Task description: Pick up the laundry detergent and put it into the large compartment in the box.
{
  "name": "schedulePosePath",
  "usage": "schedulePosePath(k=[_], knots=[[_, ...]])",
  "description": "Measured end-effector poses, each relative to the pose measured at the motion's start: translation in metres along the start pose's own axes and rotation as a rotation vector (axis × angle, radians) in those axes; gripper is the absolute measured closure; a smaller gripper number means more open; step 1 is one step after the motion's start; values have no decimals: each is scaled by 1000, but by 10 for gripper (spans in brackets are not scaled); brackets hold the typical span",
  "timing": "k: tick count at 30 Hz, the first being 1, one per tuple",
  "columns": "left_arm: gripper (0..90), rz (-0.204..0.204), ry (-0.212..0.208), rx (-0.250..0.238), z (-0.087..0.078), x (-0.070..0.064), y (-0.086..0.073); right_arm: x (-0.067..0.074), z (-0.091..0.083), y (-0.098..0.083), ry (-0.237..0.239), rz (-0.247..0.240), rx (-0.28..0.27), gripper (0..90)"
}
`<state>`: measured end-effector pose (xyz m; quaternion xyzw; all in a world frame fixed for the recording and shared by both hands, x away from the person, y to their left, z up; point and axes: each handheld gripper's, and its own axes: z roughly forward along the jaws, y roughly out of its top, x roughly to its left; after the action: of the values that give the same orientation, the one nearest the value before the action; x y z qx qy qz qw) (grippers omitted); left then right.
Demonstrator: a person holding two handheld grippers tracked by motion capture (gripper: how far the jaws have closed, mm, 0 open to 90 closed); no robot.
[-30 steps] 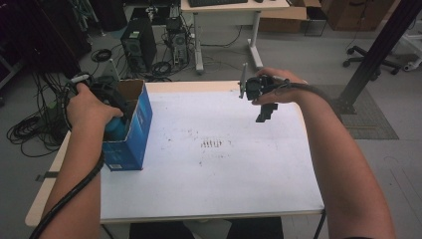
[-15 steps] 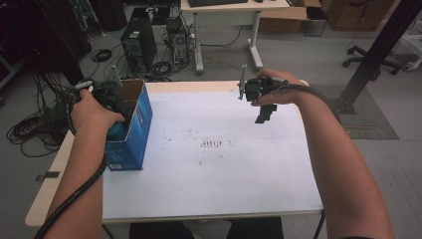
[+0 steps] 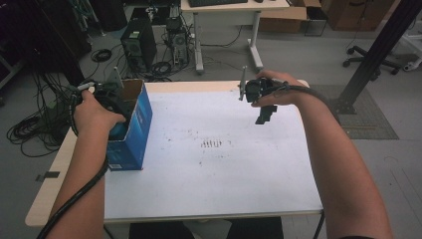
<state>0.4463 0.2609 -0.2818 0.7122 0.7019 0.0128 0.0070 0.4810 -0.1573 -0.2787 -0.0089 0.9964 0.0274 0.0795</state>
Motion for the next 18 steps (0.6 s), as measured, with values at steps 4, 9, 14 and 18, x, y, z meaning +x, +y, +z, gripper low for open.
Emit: schedulePosePath(k=[4,9,14,18], knots=[[321,-3,1,1,0,1,0,0,1,-1,2,4,0,46],[320,16,19,2,-1,-1,-1,0,1,-2,1,4,-2,47],[315,32,39,9,-4,-4,-1,1,1,-3,3,6,-5,47],[311,16,25,3,-5,-3,-1,0,1,-3,3,7,-9,46]])
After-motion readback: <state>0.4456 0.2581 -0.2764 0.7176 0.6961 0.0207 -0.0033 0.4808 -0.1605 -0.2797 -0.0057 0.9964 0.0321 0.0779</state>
